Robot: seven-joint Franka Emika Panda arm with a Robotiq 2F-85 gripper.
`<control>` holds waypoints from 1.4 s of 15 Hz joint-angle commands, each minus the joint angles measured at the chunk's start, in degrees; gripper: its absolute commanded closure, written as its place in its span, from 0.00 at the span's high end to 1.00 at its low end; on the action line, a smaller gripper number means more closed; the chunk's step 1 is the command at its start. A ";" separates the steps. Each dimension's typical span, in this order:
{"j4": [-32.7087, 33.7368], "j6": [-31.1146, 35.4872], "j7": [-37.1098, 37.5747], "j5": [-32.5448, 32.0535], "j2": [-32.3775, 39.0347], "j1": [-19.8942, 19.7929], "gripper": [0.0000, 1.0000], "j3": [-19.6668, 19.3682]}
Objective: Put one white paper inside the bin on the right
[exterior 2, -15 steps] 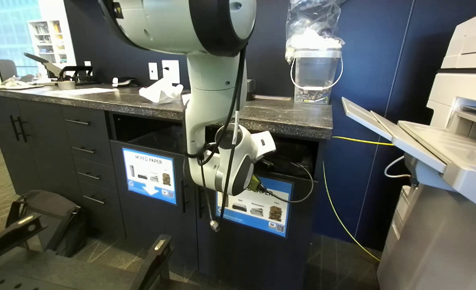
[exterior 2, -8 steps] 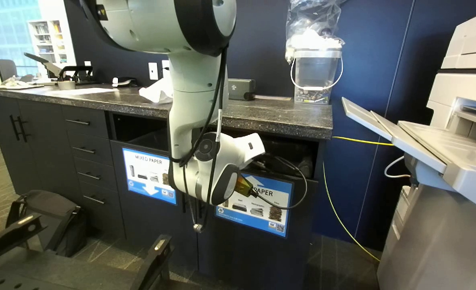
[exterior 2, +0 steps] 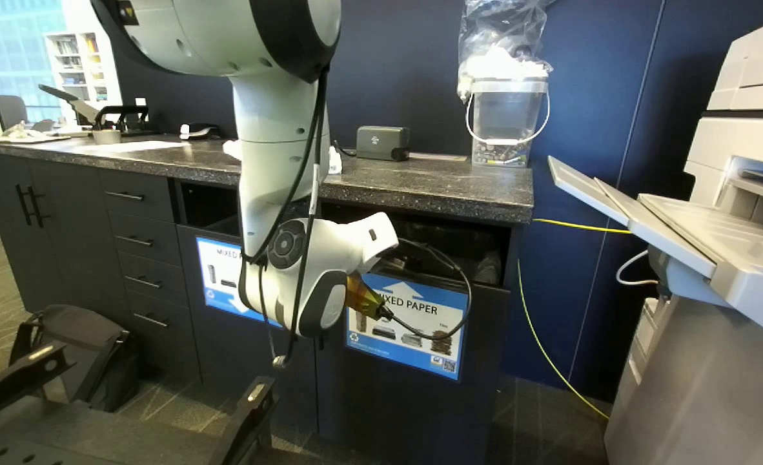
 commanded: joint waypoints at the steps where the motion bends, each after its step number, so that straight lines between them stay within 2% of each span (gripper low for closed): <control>1: -5.45 2.28 -0.55 3.53 -4.29 3.23 1.00 -2.36; 2: -6.88 0.76 0.26 4.37 -5.92 5.06 1.00 -4.13; 5: -13.19 1.34 -1.29 4.79 -9.88 6.17 1.00 -4.15; 7: -18.30 1.03 -3.67 3.96 -13.28 5.28 1.00 -2.16; 13: -33.20 -3.23 -7.56 4.90 -23.68 8.48 1.00 -1.26; 17: -39.32 -10.35 -9.30 5.99 -28.86 11.57 1.00 -1.41; 21: -47.01 -24.48 -12.02 8.99 -39.34 16.50 1.00 -3.34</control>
